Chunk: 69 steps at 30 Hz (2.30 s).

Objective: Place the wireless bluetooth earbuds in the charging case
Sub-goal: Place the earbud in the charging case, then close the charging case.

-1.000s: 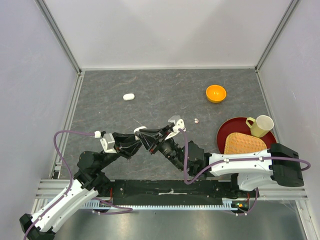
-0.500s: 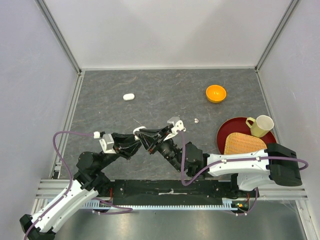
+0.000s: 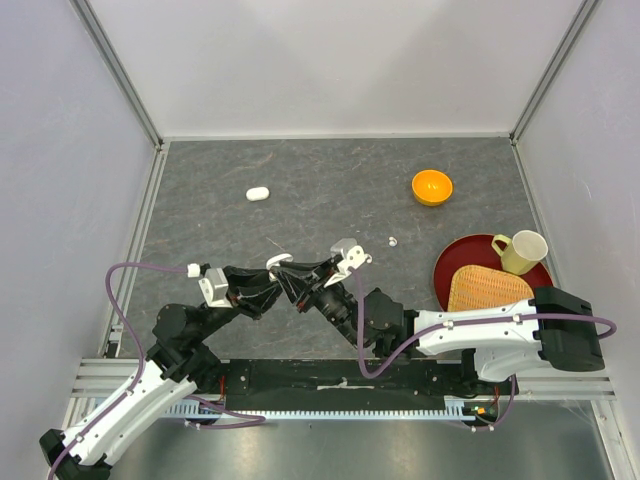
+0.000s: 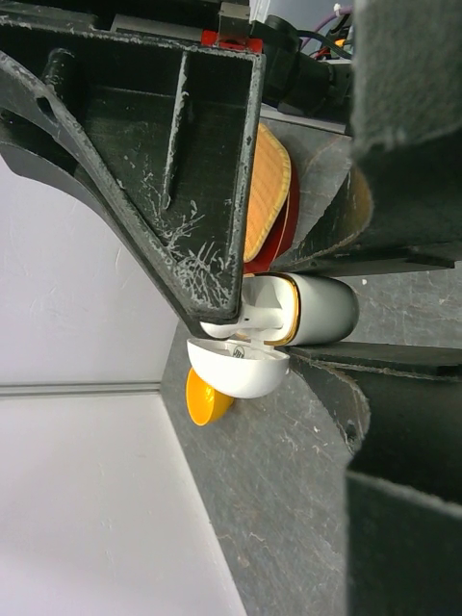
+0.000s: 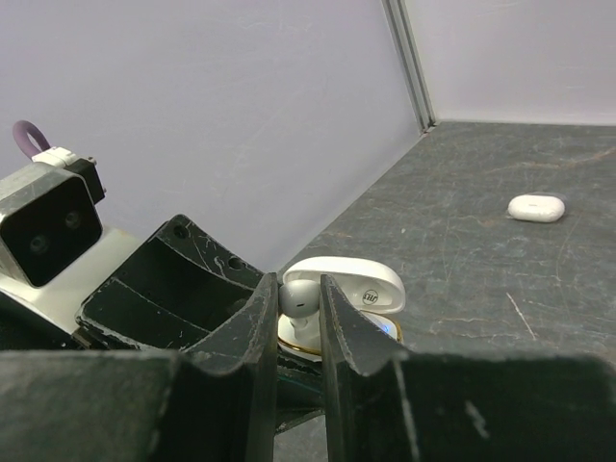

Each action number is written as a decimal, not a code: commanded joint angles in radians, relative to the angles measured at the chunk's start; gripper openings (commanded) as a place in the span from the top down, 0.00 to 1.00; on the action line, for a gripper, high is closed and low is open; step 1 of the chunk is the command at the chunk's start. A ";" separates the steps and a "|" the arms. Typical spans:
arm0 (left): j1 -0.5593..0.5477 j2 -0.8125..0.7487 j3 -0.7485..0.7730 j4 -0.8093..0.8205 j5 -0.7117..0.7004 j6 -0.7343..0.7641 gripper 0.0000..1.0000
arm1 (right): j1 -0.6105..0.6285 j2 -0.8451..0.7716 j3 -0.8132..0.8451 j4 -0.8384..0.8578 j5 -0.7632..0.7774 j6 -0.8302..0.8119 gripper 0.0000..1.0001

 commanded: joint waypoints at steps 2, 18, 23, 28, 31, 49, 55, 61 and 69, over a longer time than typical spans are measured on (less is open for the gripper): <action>0.001 -0.016 0.028 0.050 -0.040 0.007 0.98 | 0.023 -0.007 0.028 -0.049 0.042 -0.052 1.00; 0.001 -0.018 0.028 0.025 -0.042 0.004 0.98 | 0.026 -0.023 0.054 -0.111 0.056 -0.042 0.74; 0.001 -0.015 0.028 0.024 -0.043 0.004 0.98 | 0.026 -0.027 0.053 -0.113 0.057 -0.033 0.68; 0.001 -0.012 0.027 0.021 -0.039 0.004 0.98 | 0.026 -0.030 0.053 -0.105 0.059 -0.031 0.64; 0.001 -0.012 0.027 0.016 -0.032 0.004 0.98 | 0.026 -0.033 0.051 -0.095 0.059 -0.033 0.62; 0.001 -0.018 0.028 -0.037 -0.011 0.004 0.98 | 0.025 -0.116 -0.001 0.063 0.010 -0.051 0.15; 0.001 -0.038 0.028 -0.061 -0.017 0.002 0.98 | 0.025 -0.165 -0.019 0.047 0.054 -0.063 0.11; 0.003 -0.044 0.039 -0.073 -0.009 -0.010 0.98 | 0.026 -0.226 -0.012 -0.111 0.246 0.044 0.02; 0.003 -0.016 0.048 -0.073 0.030 -0.038 0.98 | -0.061 -0.317 0.065 -0.619 0.283 0.392 0.02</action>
